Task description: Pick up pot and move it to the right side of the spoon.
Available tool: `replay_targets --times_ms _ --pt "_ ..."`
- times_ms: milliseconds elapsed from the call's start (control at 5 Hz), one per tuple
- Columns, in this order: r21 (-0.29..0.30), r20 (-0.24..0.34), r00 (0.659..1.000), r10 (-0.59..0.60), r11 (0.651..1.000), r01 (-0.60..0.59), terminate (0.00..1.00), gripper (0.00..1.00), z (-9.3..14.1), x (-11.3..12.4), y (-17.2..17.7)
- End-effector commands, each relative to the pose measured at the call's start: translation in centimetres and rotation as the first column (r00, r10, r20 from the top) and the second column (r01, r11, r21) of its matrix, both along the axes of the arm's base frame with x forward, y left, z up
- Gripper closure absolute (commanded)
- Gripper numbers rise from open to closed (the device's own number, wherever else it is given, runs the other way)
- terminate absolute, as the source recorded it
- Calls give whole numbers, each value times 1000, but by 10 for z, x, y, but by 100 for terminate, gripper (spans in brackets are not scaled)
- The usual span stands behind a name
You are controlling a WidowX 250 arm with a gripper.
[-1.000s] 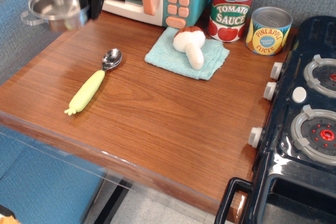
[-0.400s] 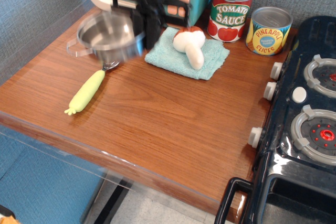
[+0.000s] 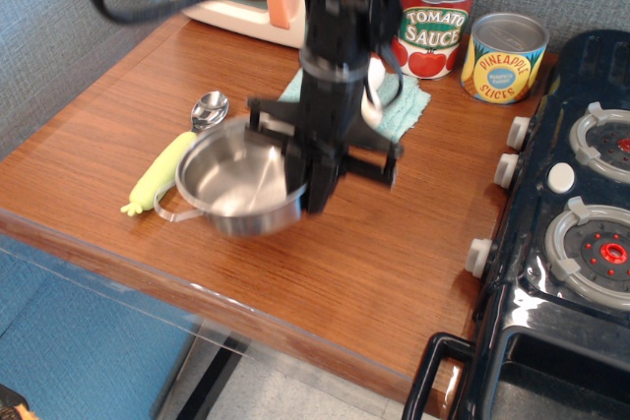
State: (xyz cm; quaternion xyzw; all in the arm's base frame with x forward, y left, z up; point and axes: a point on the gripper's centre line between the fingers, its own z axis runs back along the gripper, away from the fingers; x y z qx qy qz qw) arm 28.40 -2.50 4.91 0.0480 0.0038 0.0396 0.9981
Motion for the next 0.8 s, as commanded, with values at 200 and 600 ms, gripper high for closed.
replay_targets --times_ms 200,600 --pt "-16 3 986 -168 986 168 0 100 -31 -1 -29" --pt "0 99 977 -187 982 188 0 0 -9 -7 -31"
